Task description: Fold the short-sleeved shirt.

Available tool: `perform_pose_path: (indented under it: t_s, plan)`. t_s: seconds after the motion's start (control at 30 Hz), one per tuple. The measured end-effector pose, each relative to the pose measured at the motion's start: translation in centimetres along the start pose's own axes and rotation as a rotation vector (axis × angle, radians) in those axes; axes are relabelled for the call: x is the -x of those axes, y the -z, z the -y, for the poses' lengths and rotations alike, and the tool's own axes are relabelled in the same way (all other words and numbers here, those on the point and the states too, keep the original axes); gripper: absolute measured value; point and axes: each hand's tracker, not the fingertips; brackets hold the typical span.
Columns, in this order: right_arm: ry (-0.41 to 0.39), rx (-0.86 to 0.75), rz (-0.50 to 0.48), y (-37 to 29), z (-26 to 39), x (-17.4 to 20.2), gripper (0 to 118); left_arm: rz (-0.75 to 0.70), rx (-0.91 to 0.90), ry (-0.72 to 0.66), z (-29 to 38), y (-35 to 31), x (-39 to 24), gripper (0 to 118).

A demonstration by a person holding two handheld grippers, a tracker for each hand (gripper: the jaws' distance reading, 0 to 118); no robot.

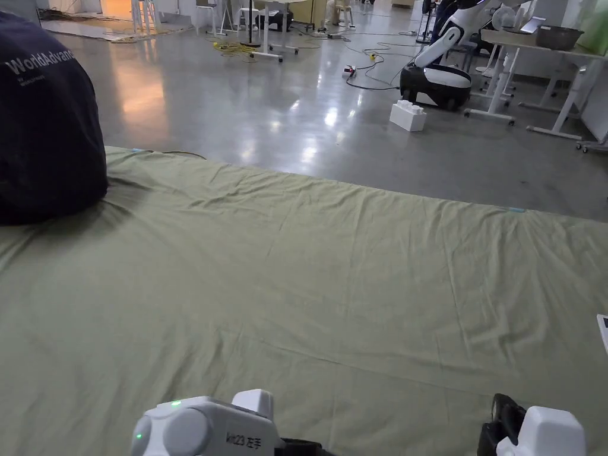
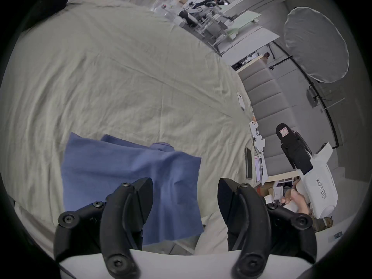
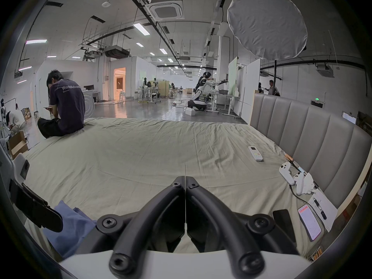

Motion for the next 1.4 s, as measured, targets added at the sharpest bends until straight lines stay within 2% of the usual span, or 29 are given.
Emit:
perform_pose_path:
  t_s: [0.03, 0.1, 0.23, 0.3, 0.47, 0.63, 0.73, 0.8, 0.93, 1.03, 1.2, 1.33, 1.4]
  plan:
    - [0.001, 0.0, 0.001, 0.0, 0.0, -0.1, 1, -0.012, 0.003, 0.002, 0.2, 0.1, 0.1, 57]
    - [0.004, 0.001, 0.003, 0.0, 0.0, -0.1, 1, -0.034, 0.001, 0.007, 0.6, 1.1, 0.5, 22]
    - [0.009, 0.008, 0.005, 0.1, 0.3, -0.2, 1, -0.022, 0.091, 0.007, 2.1, 4.3, 0.7, 12]
    - [0.01, 0.014, 0.006, 0.2, 0.5, -0.2, 1, 0.001, 0.116, 0.007, 3.0, 6.3, 0.6, 11]
    - [0.01, 0.025, 0.008, 0.3, 0.7, -0.1, 1, -0.068, 0.075, 0.057, 4.2, 9.3, 0.9, 5]
    - [0.007, 0.025, 0.004, 0.3, 0.6, 0.1, 1, -0.065, 0.038, 0.042, 4.8, 9.7, 1.5, 4]
    - [0.007, 0.016, 0.002, 0.3, 0.3, 0.3, 1, -0.031, 0.022, 0.06, 4.4, 8.3, 1.4, 4]
    - [0.007, 0.005, 0.0, 0.2, -0.2, 0.4, 1, 0.04, -0.042, 0.069, 3.5, 6.0, 0.9, 4]
    - [0.007, -0.04, 0.007, 0.1, -1.4, 0.8, 1, 0.067, -0.203, 0.192, 1.0, 1.0, -0.4, 4]
    - [0.014, -0.08, 0.016, 0.1, -2.6, 1.2, 1, -0.036, -0.407, 0.278, -0.8, -3.0, -1.1, 4]
    - [0.02, -0.166, 0.042, -0.1, -4.9, 2.1, 1, -0.403, -0.778, 0.438, -2.6, -7.5, -1.6, 4]
    - [-0.028, -0.269, 0.073, -0.3, -6.5, 2.8, 1, -0.524, -0.945, 0.447, -3.2, -9.4, -0.9, 4]
    - [0.001, -0.26, 0.079, -0.2, -6.9, 3.0, 1, -0.574, -0.996, 0.448, -3.3, -10.1, -0.8, 4]
